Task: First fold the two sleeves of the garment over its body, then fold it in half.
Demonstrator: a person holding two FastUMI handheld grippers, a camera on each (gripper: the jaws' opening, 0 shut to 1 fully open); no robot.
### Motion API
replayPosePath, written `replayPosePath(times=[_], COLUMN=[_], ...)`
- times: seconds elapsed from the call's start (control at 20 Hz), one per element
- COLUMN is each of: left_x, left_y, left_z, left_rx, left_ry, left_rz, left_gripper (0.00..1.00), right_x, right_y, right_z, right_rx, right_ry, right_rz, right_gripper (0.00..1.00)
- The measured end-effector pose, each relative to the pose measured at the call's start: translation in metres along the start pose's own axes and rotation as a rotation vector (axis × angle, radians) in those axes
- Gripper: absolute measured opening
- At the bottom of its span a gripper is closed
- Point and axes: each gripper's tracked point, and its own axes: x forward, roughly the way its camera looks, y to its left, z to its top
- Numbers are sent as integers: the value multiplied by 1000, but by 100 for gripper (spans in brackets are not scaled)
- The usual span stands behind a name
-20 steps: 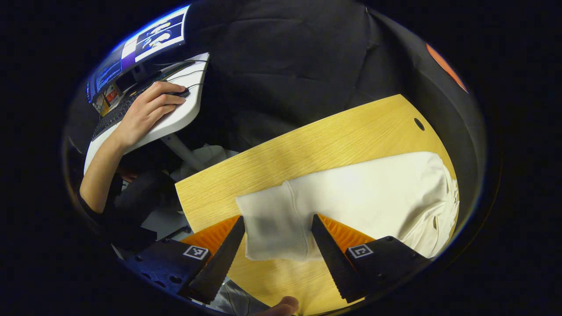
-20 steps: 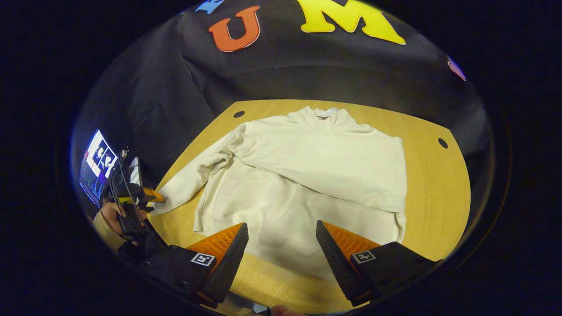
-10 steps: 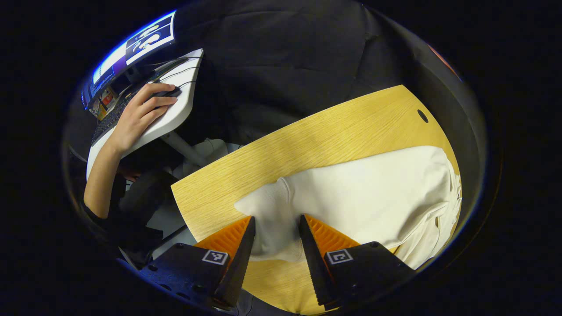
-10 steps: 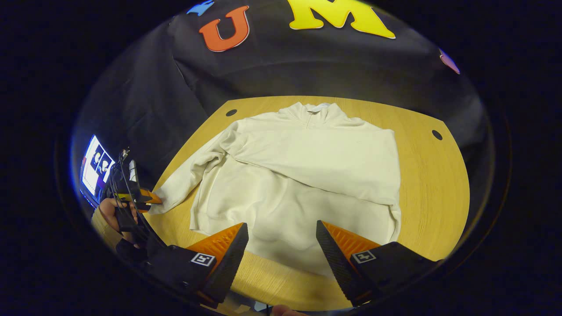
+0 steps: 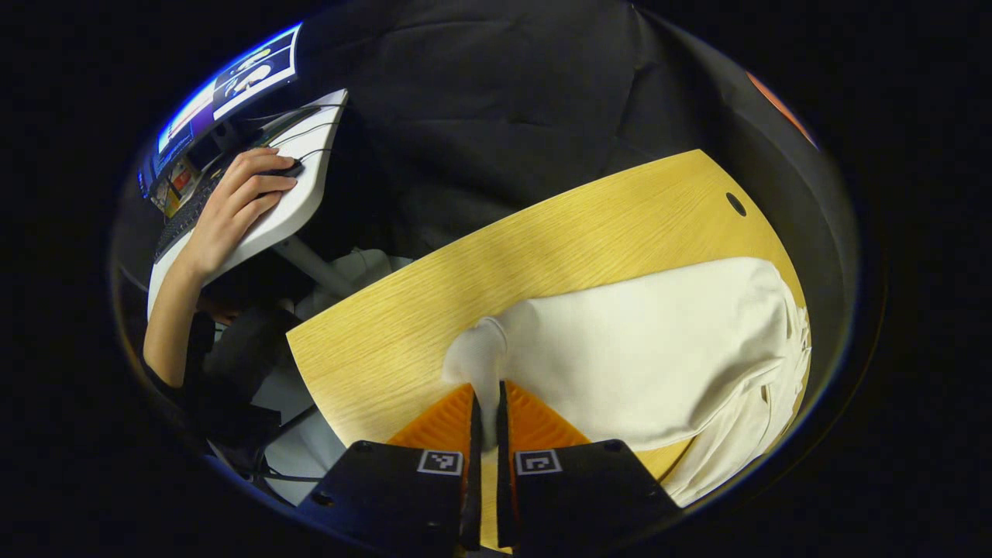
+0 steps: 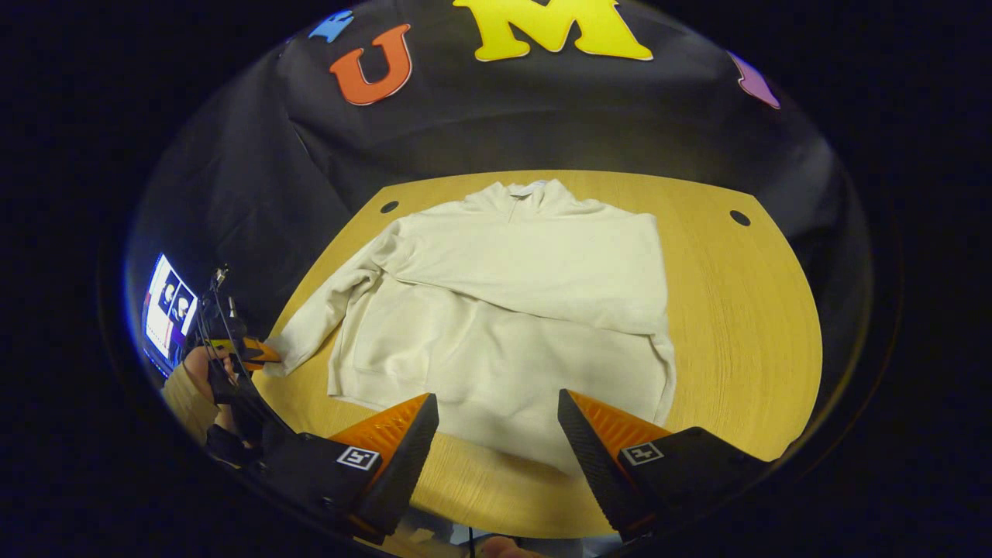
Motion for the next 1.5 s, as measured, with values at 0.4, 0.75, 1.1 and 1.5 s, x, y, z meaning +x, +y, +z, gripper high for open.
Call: replayPosePath(times=[0.4, 0.75, 1.1, 1.5], left_x=[-39, -100, -143, -169], left_y=[-41, -156, -276, -396], left_z=[32, 52, 27, -32], left_rx=[202, 344, 451, 632], left_ry=[-86, -137, -123, -133], left_rz=[-14, -159, -290, -392], left_gripper=[5, 5, 5, 5], right_x=[-17, -29, -46, -56], right_y=[-34, -69, -96, -142], right_z=[-14, -25, -25, -35], right_rx=[89, 174, 265, 288], right_ry=[-47, -73, -105, -90], right_rz=[-42, -70, -65, -102], right_gripper=[96, 96, 96, 96])
